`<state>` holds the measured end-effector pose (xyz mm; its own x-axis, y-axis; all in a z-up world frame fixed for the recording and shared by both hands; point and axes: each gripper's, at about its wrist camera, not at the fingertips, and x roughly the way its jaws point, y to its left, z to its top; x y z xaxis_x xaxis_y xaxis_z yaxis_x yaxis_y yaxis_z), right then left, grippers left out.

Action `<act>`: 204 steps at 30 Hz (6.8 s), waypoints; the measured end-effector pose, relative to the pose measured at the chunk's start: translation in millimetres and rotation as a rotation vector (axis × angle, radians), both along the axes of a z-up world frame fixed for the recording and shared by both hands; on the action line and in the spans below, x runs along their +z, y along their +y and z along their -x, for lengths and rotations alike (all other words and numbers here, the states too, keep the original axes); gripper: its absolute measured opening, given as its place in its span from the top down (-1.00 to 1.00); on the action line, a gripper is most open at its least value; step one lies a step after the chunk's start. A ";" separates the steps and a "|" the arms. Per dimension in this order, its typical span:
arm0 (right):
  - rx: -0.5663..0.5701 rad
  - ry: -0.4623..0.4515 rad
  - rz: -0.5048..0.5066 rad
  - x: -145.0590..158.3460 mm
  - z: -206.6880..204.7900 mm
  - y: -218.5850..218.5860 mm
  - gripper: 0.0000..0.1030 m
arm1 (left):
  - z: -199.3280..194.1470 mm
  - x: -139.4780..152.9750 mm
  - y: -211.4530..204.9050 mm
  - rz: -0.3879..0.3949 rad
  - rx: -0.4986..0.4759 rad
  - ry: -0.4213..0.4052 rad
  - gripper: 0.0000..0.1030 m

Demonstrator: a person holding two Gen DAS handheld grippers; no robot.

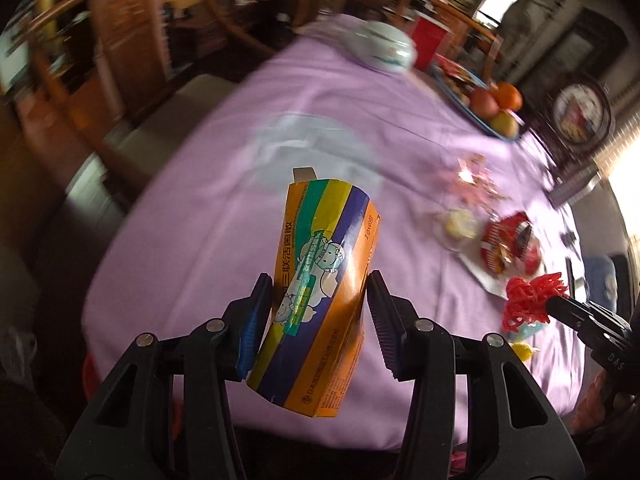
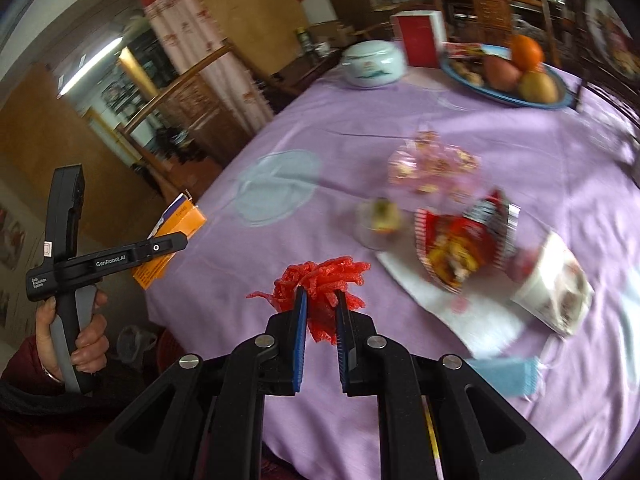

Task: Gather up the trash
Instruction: 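Carry both items to the red basket and open both tools over it, then move both open tools back over the table, then reach left tool around the clear cup holding yellow food, then grasp the clear cup with left tool while right tool grasps the white paper cup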

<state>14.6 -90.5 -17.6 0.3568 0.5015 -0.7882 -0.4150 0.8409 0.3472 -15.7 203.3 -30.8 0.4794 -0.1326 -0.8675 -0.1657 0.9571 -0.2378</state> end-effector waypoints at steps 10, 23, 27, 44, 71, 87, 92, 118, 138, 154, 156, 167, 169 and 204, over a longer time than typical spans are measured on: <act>0.296 0.005 -0.026 6.7 -2.1 101.0 0.74 | 101.0 -1.3 94.7 -0.016 0.354 0.025 0.05; 0.454 -0.029 0.002 23.8 15.7 161.8 0.74 | 199.9 -45.5 173.6 0.046 0.665 0.133 -0.04; 0.453 -0.025 0.017 24.5 17.3 171.8 0.74 | 207.1 -52.8 190.5 0.054 0.716 0.169 -0.25; 0.763 0.035 0.063 4.2 67.9 293.4 0.73 | 250.3 -38.9 215.3 0.054 0.806 0.142 -0.44; 0.865 0.004 0.048 13.4 85.0 366.8 0.35 | 252.9 -25.3 226.0 0.051 0.767 0.106 -0.49; 0.168 -0.023 0.053 19.9 15.0 127.0 0.32 | 47.7 -8.5 96.5 0.009 0.132 0.047 -0.49; -0.105 -0.011 0.046 14.3 27.8 26.3 0.29 | 0.5 -9.4 18.3 -0.006 -0.108 0.040 -0.49; -0.636 0.031 0.065 -3.4 70.5 -195.8 0.19 | -147.8 -82.4 -199.7 -0.093 -0.452 0.115 -0.27; -0.531 0.109 0.046 -51.5 -15.0 -192.4 -0.25 | -96.0 -25.2 -135.5 -0.048 -0.282 0.051 0.02; -0.275 0.128 -0.085 -61.7 -26.1 -138.0 -0.25 | -77.6 -10.1 -124.3 -0.077 -0.228 0.056 0.01; -0.268 0.075 -0.024 -53.8 -21.5 -132.3 -0.25 | -78.3 -10.9 -125.5 -0.071 -0.229 0.057 0.01; -0.349 0.079 0.111 -78.4 -43.9 -160.3 -0.57 | -68.2 -9.8 -117.7 -0.073 -0.191 0.063 0.01; -0.319 0.067 0.155 -83.2 -45.6 -151.2 -0.60 | -65.8 -9.6 -113.4 -0.077 -0.177 0.066 0.01; -0.404 -0.067 0.162 -43.6 -35.5 -156.6 -0.21 | -74.5 -6.0 -121.8 -0.034 -0.244 0.026 0.01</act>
<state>50.1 -247.1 -61.2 0.5514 0.1833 -0.8138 -0.0590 0.9817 0.1812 58.8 81.5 -36.8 0.4138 -0.2122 -0.8853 0.0655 0.9769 -0.2035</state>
